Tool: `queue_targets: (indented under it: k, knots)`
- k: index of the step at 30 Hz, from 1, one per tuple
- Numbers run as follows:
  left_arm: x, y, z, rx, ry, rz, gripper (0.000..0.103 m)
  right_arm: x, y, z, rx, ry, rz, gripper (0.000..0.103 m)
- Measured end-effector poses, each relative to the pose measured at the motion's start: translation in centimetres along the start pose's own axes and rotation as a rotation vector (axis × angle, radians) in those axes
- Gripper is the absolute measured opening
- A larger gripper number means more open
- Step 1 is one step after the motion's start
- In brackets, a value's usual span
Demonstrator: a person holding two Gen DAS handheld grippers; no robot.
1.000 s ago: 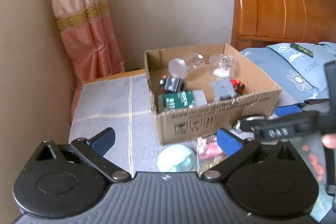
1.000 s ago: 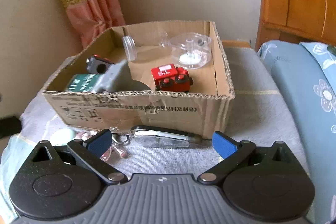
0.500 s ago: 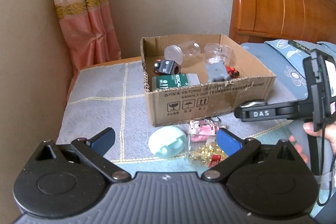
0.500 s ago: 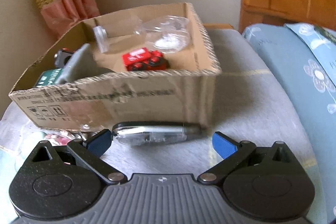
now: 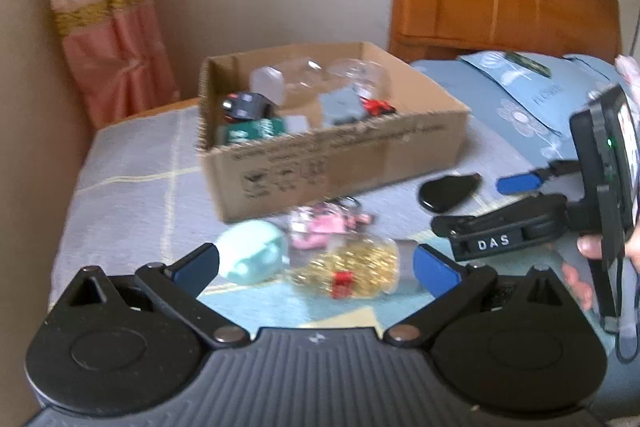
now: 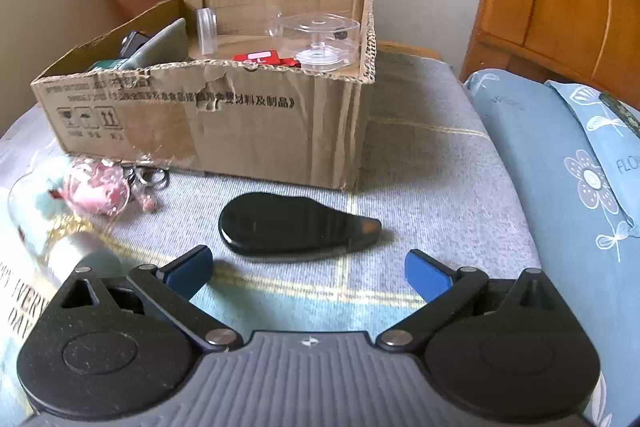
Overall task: Organize rigid objects
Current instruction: 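Withdraw both open tools from the box back toward the remaining items, then grasp the clear capsule bottle with the left tool while the right tool grasps the black oval case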
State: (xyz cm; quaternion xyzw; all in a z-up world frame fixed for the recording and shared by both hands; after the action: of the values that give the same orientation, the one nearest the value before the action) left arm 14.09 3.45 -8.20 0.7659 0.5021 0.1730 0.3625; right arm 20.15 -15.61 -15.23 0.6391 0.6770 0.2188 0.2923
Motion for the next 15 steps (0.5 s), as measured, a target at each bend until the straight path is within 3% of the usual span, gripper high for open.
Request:
queue_targets:
  k: [15]
  knots:
    - [-1.1,-1.6,3.8,0.056,-0.040,-0.002,0.102,-0.7,-1.2,-1.0,-0.038,0.053,-0.053,0.103]
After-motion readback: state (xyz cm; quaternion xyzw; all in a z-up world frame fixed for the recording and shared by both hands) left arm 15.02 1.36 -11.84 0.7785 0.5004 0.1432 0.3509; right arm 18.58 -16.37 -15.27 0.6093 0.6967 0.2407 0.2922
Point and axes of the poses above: each gripper's, at about its wrist camera, not at the fingertips, and z roughly the way its jaws point, x to its left, y to its top, the point moved 2 cm from there along z, roughly the way its jaws point, and after that the axes turned 8 degrees about -y, right-handed, at the moved point
